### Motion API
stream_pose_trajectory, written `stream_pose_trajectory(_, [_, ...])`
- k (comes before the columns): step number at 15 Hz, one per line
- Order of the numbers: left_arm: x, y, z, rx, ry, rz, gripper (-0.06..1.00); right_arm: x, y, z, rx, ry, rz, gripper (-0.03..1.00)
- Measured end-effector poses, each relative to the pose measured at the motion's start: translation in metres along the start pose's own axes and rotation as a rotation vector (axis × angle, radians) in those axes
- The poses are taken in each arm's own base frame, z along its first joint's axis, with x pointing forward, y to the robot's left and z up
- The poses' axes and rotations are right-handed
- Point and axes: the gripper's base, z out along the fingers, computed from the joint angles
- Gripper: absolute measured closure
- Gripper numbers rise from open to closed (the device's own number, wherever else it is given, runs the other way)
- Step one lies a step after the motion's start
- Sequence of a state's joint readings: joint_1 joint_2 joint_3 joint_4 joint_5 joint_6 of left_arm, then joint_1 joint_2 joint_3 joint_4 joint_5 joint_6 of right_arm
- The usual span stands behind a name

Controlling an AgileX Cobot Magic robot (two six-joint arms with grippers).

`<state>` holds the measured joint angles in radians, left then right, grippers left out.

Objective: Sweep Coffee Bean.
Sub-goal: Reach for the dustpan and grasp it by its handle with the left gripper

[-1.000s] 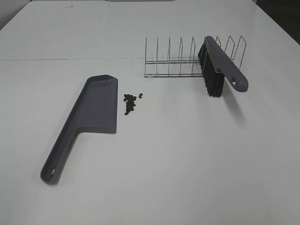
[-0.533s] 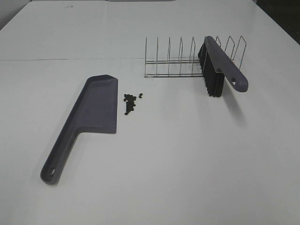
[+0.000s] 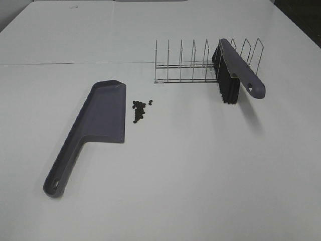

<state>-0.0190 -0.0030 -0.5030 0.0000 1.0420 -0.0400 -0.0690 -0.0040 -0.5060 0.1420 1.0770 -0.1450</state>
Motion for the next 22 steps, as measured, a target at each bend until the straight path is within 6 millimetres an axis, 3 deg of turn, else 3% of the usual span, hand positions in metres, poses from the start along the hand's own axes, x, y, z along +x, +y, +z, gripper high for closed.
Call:
stream_pose_trajectory(19, [-0.001,0.002,0.000,-0.018,-0.006,0.010,0.16,0.000,0.000,0.000,0.000,0.000,0.000,0.28])
stream_pose_trajectory(22, [-0.024,0.000,0.010,-0.005,-0.031,0.004,0.20,0.000,0.000,0.000,0.000,0.000,0.000,0.28])
